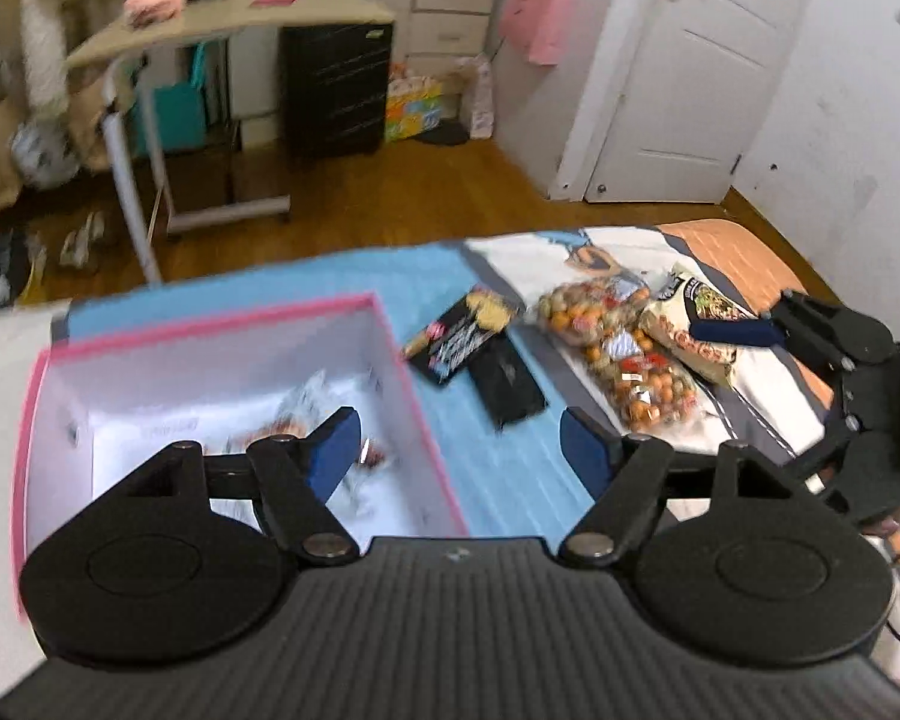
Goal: Organize snacks
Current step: 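Grasp another black NB cracker pack with the left tool while the right tool grasps the black pouch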
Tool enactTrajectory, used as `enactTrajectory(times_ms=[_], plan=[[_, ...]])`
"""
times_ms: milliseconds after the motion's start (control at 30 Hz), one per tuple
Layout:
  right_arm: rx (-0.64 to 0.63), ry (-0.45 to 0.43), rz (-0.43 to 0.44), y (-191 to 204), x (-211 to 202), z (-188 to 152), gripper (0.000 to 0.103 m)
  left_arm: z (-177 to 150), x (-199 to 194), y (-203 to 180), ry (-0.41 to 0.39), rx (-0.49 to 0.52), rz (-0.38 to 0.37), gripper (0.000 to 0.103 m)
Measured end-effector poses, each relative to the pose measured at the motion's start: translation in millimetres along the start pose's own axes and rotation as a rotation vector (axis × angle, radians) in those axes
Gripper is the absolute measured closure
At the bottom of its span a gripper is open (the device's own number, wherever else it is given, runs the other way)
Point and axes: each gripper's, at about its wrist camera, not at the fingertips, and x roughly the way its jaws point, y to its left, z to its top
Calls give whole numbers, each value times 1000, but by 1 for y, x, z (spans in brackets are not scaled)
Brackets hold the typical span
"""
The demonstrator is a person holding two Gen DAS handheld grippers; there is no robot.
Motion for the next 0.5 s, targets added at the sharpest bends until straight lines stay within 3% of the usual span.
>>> enactTrajectory(times_ms=[67, 133, 200, 333, 433, 500], plan=[[41, 22, -6, -8, 5, -6, 13, 12, 21, -12, 50, 85, -21, 26], [87, 41, -3, -13, 14, -15, 13, 22, 49, -23, 169, 193, -84, 26], [138, 46, 5, -18, 24, -28, 13, 26, 70, -32, 233, 246, -79, 26], [254, 33, 10, -26, 52, -52, 15, 37, 97, -46, 247, 344, -83, 26], [264, 17, -16, -29, 73, -64, 16, 51, 124, -50, 252, 375, -70, 26], [278, 18, -37, -32, 88, -70, 16, 59, 150, -53, 269, 416, -100, 26]])
